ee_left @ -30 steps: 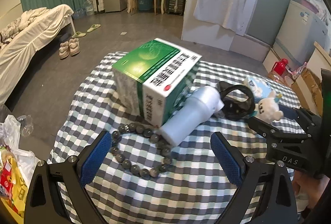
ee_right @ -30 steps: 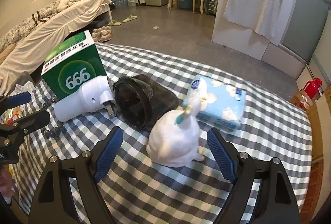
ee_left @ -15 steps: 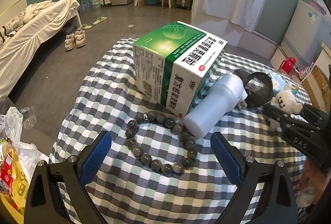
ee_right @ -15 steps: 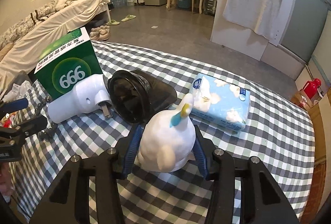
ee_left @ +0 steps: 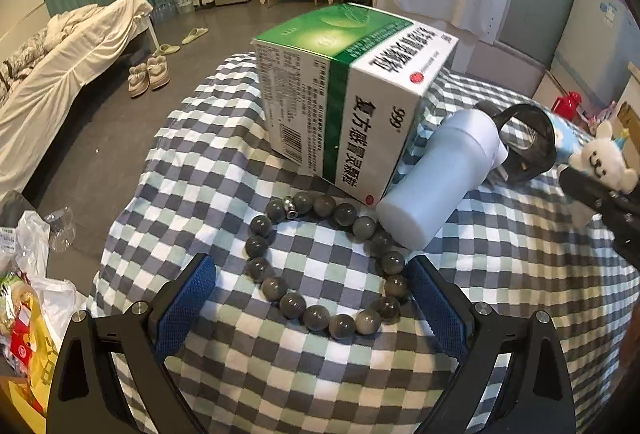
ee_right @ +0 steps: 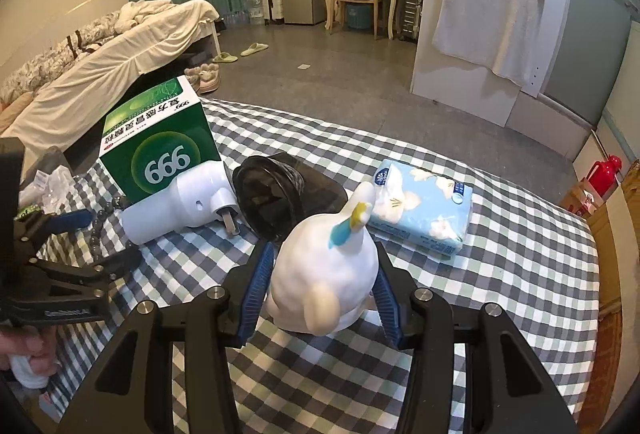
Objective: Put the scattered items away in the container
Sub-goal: 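Grasp the dark bead bracelet with the left gripper, then carry the duck toy and bead bracelet together over the cardboard box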
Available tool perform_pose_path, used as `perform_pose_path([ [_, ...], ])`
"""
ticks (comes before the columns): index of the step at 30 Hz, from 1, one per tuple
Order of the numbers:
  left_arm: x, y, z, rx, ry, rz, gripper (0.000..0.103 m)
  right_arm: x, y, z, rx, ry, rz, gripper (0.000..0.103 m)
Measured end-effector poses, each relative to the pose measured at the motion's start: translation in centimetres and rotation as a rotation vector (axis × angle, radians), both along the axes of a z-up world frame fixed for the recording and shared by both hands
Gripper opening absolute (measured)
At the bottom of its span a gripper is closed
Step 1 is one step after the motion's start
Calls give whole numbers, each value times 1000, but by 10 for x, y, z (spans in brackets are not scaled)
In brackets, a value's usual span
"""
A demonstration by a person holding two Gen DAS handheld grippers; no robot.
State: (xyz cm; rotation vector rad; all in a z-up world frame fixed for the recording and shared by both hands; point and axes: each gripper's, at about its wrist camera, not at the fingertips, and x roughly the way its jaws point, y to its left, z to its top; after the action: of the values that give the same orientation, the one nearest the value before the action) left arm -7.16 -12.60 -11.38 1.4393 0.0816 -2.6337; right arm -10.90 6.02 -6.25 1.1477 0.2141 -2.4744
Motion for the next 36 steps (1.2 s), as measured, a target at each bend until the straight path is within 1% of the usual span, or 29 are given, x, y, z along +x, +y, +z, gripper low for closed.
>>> perform_pose_path([
  [2, 0, -1, -3, 7, 5, -3, 99, 1, 1, 2, -5, 2, -3, 48],
  [4, 1, -2, -3, 19, 15, -1, 96, 1, 2, 4, -9, 4, -5, 48],
  [6, 3, -2, -1, 36, 20, -11, 81, 3, 2, 5, -13, 7, -6, 48],
  [7, 3, -2, 0, 39, 21, -16, 76, 4, 2, 6, -14, 8, -5, 48],
  [9, 4, 1, 3, 44, 20, -29, 57, 5, 2, 7, -17, 10, -5, 48],
  [10, 4, 3, 4, 50, 17, -35, 50, 6, 3, 7, -18, 11, -5, 48],
  [11, 5, 5, 6, 59, 15, -43, 36, 6, 4, 7, -20, 12, -6, 48],
  [12, 6, 6, 7, 71, 14, -52, 26, 6, 4, 8, -21, 13, -7, 48],
  [16, 7, 6, 9, 98, 9, -65, 21, 7, 5, 9, -27, 15, -11, 48],
  [17, 8, 4, 9, 106, 8, -67, 11, 7, 6, 10, -28, 16, -12, 48],
  [28, 12, 6, 12, 114, 12, -74, 11, 10, 15, 15, -46, 27, -20, 48],
  [36, 21, 16, 31, 114, 47, -85, 11, 13, 19, 21, -57, 39, -24, 48],
])
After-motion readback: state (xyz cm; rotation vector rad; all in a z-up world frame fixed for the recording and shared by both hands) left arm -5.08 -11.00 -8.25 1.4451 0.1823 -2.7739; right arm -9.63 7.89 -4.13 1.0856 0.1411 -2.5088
